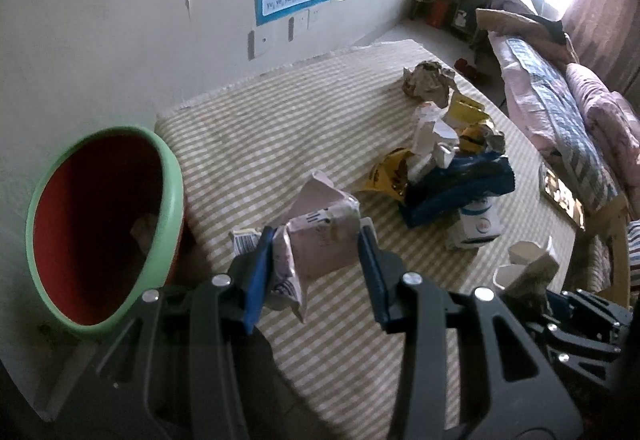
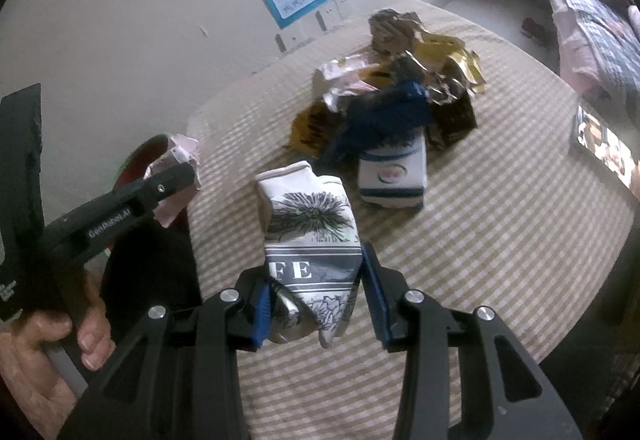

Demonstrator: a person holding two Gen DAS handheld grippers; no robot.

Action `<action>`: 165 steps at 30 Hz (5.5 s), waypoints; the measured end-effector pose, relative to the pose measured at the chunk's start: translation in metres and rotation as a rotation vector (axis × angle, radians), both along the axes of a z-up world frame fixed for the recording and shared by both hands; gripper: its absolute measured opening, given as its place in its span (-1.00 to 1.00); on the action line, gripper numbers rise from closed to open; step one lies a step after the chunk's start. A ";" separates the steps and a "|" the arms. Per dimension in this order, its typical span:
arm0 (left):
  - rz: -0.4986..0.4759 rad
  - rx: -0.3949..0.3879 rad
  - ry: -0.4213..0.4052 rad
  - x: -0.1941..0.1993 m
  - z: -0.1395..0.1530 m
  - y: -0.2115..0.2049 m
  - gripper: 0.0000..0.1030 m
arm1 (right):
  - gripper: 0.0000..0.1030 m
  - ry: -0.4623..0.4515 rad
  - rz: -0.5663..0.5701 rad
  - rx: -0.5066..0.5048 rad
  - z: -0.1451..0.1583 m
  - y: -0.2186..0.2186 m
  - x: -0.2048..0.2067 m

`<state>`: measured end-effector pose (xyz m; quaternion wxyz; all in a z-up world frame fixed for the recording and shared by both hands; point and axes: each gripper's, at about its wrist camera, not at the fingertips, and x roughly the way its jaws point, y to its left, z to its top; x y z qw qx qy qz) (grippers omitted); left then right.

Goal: Collect trash
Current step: 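Lift both held papers and carry them over the red bucket, then open both tools to drop the papers into the red bucket, then move both open tools back over the trash on the table, then grasp the white milk carton with the right tool while the left tool grasps a white-red snack wrapper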

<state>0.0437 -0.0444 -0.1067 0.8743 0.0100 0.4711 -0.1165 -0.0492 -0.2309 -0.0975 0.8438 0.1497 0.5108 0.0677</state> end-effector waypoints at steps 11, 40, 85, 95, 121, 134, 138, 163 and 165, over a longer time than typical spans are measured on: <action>0.067 -0.038 -0.024 0.002 0.009 0.027 -0.21 | -0.26 -0.039 0.055 -0.016 0.015 0.027 0.011; 0.317 -0.083 -0.072 0.000 0.022 0.147 -0.21 | -0.26 -0.054 0.232 -0.051 0.028 0.117 0.038; 0.467 -0.049 -0.039 0.015 -0.002 0.236 -0.21 | -0.25 -0.115 0.451 -0.090 0.028 0.240 0.116; 0.480 -0.034 -0.033 0.023 -0.007 0.237 -0.02 | -0.22 -0.103 0.479 -0.066 0.021 0.253 0.133; 0.351 -0.046 -0.059 0.015 0.017 0.160 0.47 | -0.03 -0.065 0.054 -0.203 0.006 0.050 0.065; 0.088 -0.069 -0.025 0.037 0.018 0.034 0.46 | 0.18 0.055 -0.119 -0.140 -0.044 -0.020 0.076; -0.031 -0.069 -0.040 0.061 0.021 -0.021 0.46 | 0.25 0.049 -0.092 -0.182 -0.045 -0.009 0.083; -0.372 0.055 0.213 0.100 -0.058 -0.165 0.07 | 0.03 0.095 -0.064 -0.045 -0.060 -0.038 0.024; -0.376 0.052 0.212 0.101 -0.058 -0.166 -0.05 | 0.03 0.094 -0.062 -0.048 -0.059 -0.038 0.024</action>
